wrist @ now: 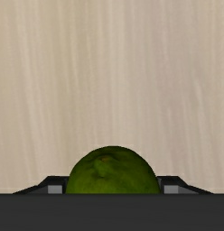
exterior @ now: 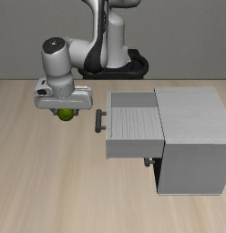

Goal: Pick up the lime and place it in the top layer of the cabinet

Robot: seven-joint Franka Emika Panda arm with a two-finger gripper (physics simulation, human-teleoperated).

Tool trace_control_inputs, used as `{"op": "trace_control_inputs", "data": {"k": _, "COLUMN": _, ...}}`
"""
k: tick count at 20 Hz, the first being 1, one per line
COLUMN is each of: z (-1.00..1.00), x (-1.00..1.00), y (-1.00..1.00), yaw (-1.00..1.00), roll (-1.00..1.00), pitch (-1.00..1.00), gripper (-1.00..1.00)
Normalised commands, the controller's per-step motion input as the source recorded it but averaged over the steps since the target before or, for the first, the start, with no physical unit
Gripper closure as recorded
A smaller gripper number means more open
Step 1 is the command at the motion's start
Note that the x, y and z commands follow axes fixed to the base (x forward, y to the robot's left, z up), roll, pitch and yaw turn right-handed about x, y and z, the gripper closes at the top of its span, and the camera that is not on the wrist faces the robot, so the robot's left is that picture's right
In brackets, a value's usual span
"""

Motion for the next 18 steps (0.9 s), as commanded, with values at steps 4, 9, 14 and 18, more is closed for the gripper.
{"op": "trace_control_inputs", "data": {"k": 4, "z": 1.00, "x": 0.00, "y": 0.00, "yaw": 0.00, "roll": 0.00, "pitch": 0.00, "gripper": 1.00}}
{"op": "trace_control_inputs", "data": {"k": 9, "z": 1.00, "x": 0.00, "y": 0.00, "yaw": 0.00, "roll": 0.00, "pitch": 0.00, "gripper": 1.00}}
{"op": "trace_control_inputs", "data": {"k": 14, "z": 1.00, "x": 0.00, "y": 0.00, "yaw": 0.00, "roll": 0.00, "pitch": 0.00, "gripper": 1.00}}
{"op": "trace_control_inputs", "data": {"k": 18, "z": 0.75, "x": 0.00, "y": 0.25, "yaw": 0.00, "roll": 0.00, "pitch": 0.00, "gripper": 1.00}}
